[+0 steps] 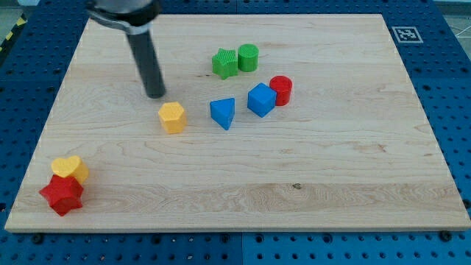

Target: Push the yellow hexagon towards the red star

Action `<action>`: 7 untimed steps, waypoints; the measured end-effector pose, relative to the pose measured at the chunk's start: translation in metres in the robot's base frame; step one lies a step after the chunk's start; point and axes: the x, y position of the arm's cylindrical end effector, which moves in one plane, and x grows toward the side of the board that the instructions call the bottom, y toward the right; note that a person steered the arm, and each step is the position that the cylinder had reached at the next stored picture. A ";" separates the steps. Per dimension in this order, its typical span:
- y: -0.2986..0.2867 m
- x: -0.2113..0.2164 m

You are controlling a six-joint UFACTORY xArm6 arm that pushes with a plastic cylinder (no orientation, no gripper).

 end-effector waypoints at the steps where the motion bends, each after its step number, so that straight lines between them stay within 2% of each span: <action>1: 0.044 0.023; 3: 0.059 0.041; 7: 0.001 0.032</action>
